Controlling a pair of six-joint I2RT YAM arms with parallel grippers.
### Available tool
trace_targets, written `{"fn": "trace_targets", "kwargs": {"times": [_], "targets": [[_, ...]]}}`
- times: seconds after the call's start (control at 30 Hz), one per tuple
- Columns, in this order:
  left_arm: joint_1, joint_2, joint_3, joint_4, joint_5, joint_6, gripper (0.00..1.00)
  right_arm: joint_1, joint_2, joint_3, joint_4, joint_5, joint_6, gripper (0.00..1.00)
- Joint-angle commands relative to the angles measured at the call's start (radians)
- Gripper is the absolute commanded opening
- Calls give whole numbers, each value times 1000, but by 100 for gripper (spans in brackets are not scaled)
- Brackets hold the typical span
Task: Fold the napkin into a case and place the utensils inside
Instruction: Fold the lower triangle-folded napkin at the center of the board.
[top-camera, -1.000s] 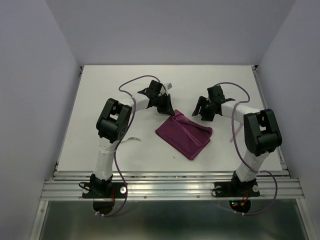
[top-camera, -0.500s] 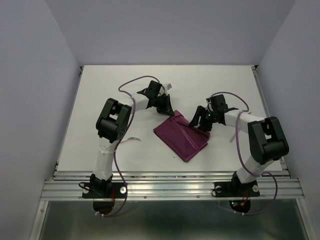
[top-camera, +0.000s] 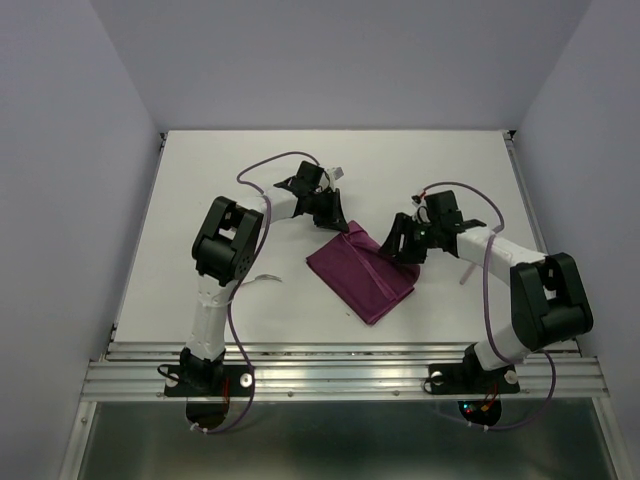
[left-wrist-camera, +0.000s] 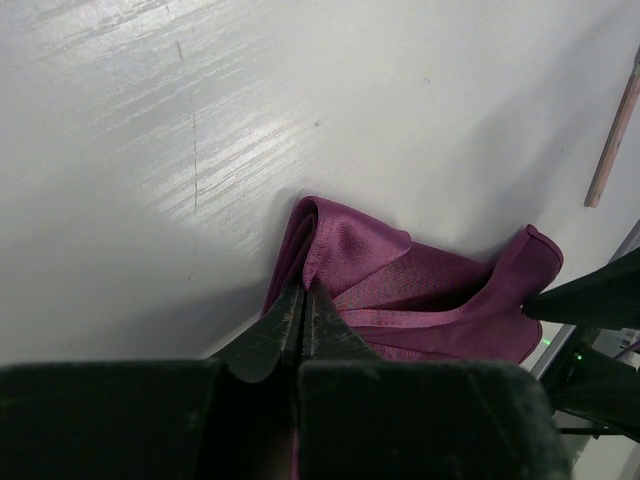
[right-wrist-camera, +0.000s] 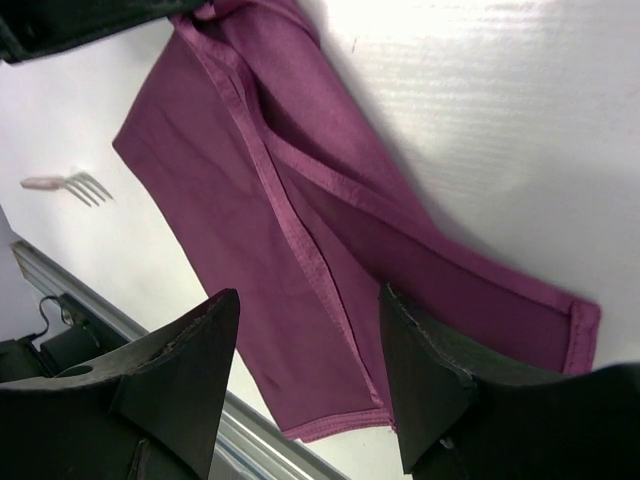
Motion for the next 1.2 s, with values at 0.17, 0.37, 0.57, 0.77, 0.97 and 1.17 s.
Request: {"fn": "trace_targets", "kwargs": {"times": [0.17, 0.37, 0.57, 0.77, 0.97, 1.17], "targets": [[8, -52, -19, 2, 12, 19, 0, 17, -82, -17, -59, 216, 7, 63], [8, -55, -28, -4, 15, 28, 0, -23, -171, -60, -62, 391, 115, 66], [8, -53, -25, -4, 21, 30, 0, -113, -161, -141, -41, 274, 176, 78], [8, -50, -28, 0, 26, 27, 0, -123, -176, -231, 56, 158, 257, 83], [8, -52, -30, 0, 29, 27, 0, -123, -156, -274, 189, 85, 288, 82], [6, -49, -30, 3, 32, 27, 0, -123, -141, -273, 318, 38, 282, 79]]}}
